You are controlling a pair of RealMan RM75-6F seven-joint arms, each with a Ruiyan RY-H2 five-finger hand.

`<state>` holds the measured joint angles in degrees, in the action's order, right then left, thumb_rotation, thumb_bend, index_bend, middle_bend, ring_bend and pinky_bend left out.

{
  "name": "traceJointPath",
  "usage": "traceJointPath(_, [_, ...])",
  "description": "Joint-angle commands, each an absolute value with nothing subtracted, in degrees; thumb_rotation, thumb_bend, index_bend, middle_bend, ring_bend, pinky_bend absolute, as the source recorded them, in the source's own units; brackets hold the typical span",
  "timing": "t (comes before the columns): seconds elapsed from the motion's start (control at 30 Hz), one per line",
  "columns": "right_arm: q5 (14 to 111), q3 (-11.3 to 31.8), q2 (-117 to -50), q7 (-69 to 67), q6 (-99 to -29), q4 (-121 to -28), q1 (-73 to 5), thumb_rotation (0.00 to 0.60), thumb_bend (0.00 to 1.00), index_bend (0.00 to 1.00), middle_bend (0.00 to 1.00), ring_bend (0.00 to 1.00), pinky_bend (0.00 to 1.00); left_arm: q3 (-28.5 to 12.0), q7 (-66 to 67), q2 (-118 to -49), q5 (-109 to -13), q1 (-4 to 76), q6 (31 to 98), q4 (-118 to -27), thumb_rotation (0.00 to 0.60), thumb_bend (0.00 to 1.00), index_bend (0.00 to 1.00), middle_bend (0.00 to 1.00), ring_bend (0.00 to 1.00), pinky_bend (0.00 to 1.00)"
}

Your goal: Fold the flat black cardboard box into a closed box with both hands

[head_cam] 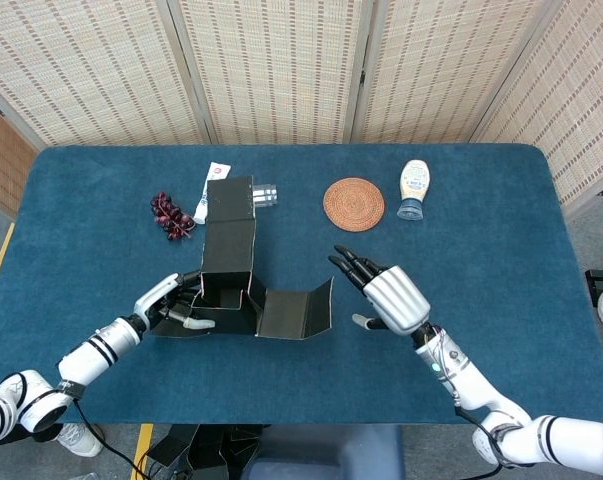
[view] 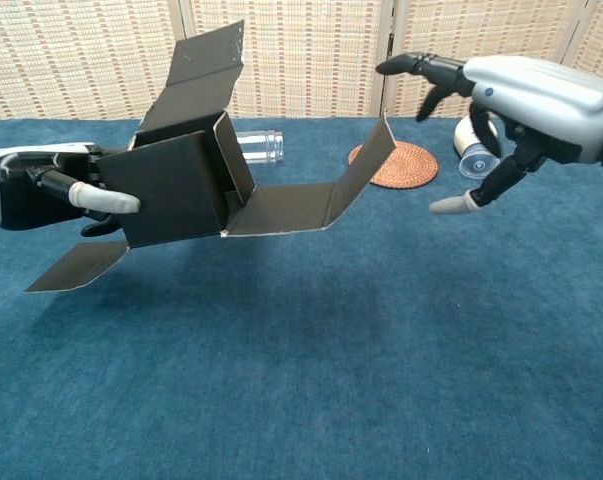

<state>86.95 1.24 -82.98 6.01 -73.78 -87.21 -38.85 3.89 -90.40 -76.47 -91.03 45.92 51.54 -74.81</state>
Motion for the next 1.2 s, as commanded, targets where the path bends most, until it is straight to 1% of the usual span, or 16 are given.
traceJointPath(0.03, [89.2, 2.7, -88.6, 6.1, -74.9, -82.8, -39.0, 0.6, 0.0, 0.0, 0.0, 0.11, 0.51, 3.3, -90.6, -75.1, -90.5, 46.6, 50.6, -77.4, 0.6, 0.1, 0.27, 0.28, 0.58, 0.78])
traceJointPath(0.17, [90.7, 4.0, -93.8, 6.4, -76.5, -78.9, -39.1, 0.6, 0.0, 0.0, 0.0, 0.1, 0.5, 2.6, -89.9, -74.4, -89.8, 47.0, 49.7, -79.6, 0.6, 0.1, 0.27, 0.28, 0.58, 0.78])
traceJointPath(0.37, [92.2, 5.7, -99.3, 5.3, -78.3, -74.6, -39.4, 0.6, 0.0, 0.0, 0.0, 0.11, 0.49, 1.8, -87.7, -73.9, -88.8, 47.3, 48.8, -81.6, 0.6, 0.1, 0.27, 0.28, 0.58, 0.78])
traceJointPath(0.43, [92.7, 6.2, -100.4, 5.2, -78.8, -73.5, -39.6, 0.6, 0.0, 0.0, 0.0, 0.16, 0.49, 1.5, -87.2, -73.8, -88.4, 47.2, 48.7, -82.1, 0.6, 0.1, 0.27, 0.28, 0.59, 0.78])
traceJointPath(0.6, [94.5, 7.5, -103.1, 5.3, -81.2, -70.5, -40.0, 0.6, 0.0, 0.0, 0.0, 0.33, 0.5, 1.2, -84.9, -74.0, -87.8, 47.0, 48.1, -82.8, 0.6, 0.09, 0.27, 0.28, 0.6, 0.78])
traceJointPath(0.67, [95.4, 8.0, -103.5, 5.6, -82.7, -69.7, -40.0, 0.6, 0.0, 0.0, 0.0, 0.4, 0.53, 1.1, -84.5, -74.1, -87.6, 46.8, 48.0, -82.9, 0.6, 0.1, 0.27, 0.28, 0.6, 0.78])
traceJointPath(0.77, [95.9, 8.4, -103.5, 5.9, -83.6, -69.7, -39.9, 0.6, 0.0, 0.0, 0.05, 0.5, 0.57, 0.9, -84.0, -74.1, -87.4, 46.7, 47.8, -82.7, 0.6, 0.1, 0.27, 0.28, 0.61, 0.78])
traceJointPath(0.87, [96.7, 8.4, -102.8, 7.0, -83.4, -70.0, -40.2, 0.6, 0.0, 0.0, 0.07, 0.52, 0.59, 0.7, -83.8, -74.2, -87.4, 46.6, 47.7, -82.8, 0.6, 0.1, 0.27, 0.28, 0.61, 0.78])
traceJointPath(1.0, [97.3, 8.7, -103.0, 7.8, -82.9, -69.7, -40.9, 0.6, 0.0, 0.0, 0.07, 0.52, 0.59, 0.6, -83.2, -74.4, -87.6, 46.5, 47.5, -83.0, 0.6, 0.09, 0.27, 0.28, 0.61, 0.78])
traceJointPath(1.2, [98.6, 9.3, -104.2, 9.4, -82.8, -68.3, -42.2, 0.6, 0.0, 0.0, 0.01, 0.5, 0.59, 0.0, -81.1, -74.7, -87.0, 46.5, 47.2, -83.4, 0.6, 0.09, 0.26, 0.28, 0.61, 0.79])
